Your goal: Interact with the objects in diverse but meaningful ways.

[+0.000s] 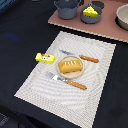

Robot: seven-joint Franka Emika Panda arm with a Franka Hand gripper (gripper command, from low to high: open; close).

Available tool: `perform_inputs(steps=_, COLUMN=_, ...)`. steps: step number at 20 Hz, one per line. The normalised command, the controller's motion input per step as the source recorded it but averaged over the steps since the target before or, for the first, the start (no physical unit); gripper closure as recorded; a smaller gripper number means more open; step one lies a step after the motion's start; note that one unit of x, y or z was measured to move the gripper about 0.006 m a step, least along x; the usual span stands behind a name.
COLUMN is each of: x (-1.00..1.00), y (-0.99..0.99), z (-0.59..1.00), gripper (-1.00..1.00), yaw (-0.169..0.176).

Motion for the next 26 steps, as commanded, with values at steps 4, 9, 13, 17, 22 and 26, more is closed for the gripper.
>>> perform_inputs(steps=4, x=0.0, y=0.05, z=-0.31, gripper=1.0, yaw=0.0)
perform_inputs(steps=9, x=0.0, y=0.04, z=-0.29, gripper=1.0, yaw=0.0)
perform_inputs(steps=13, x=0.0, y=0.03, z=-0.29, gripper=1.0, yaw=0.0)
perform_inputs(steps=17, x=0.0, y=0.04, z=-0.3, gripper=1.0, yaw=0.0)
perform_inputs(steps=22, x=0.0, y=0.08, z=-0.23, gripper=-1.0, yaw=0.0)
perform_inputs(steps=26, x=0.03, y=0.24, z=0.08, gripper=-1.0, yaw=0.008)
